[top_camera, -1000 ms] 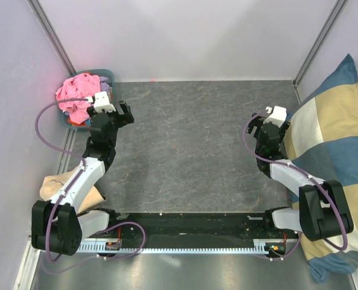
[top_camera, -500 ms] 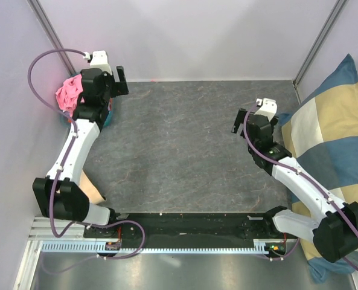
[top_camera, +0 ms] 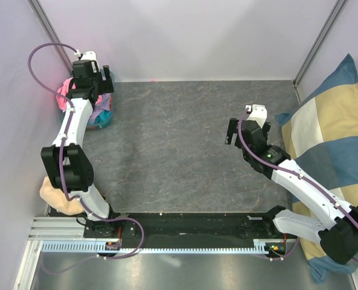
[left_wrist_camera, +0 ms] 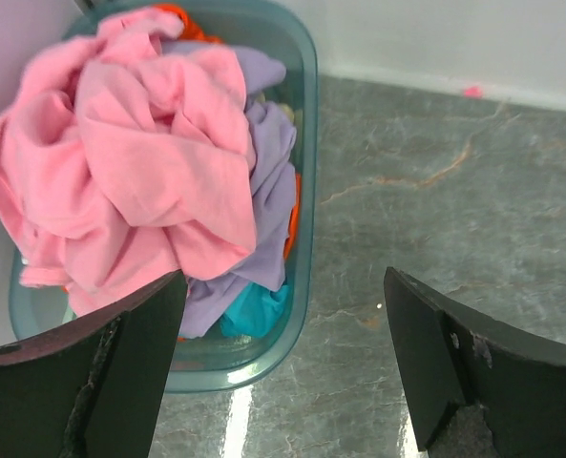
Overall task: Fold and stack the t-shirts
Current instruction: Grab the tshirt from the pile
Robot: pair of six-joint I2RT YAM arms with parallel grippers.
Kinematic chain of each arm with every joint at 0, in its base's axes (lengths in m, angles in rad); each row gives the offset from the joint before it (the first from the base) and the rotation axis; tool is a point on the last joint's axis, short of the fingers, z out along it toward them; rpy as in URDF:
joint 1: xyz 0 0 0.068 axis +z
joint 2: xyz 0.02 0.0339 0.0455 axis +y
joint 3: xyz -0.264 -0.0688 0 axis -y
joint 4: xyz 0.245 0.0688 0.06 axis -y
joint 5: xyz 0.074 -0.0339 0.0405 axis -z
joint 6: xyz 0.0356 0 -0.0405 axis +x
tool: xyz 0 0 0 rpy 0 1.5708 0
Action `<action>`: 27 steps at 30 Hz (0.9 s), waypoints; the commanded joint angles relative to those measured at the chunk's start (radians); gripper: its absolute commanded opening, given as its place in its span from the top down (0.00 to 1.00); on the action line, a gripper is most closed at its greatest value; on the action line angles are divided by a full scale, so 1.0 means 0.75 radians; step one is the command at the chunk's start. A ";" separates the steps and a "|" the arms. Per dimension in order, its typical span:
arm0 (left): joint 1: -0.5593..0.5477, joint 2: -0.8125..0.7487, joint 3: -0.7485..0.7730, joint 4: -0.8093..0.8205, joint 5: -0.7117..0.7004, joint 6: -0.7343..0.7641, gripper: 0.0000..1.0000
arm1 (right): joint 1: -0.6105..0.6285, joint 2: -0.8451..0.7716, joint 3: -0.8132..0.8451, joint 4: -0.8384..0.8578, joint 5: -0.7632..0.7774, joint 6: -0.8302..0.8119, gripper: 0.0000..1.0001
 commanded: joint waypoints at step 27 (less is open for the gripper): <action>0.067 0.207 -0.025 0.219 -0.219 -0.017 0.09 | 0.070 0.025 0.011 -0.036 -0.005 0.008 0.02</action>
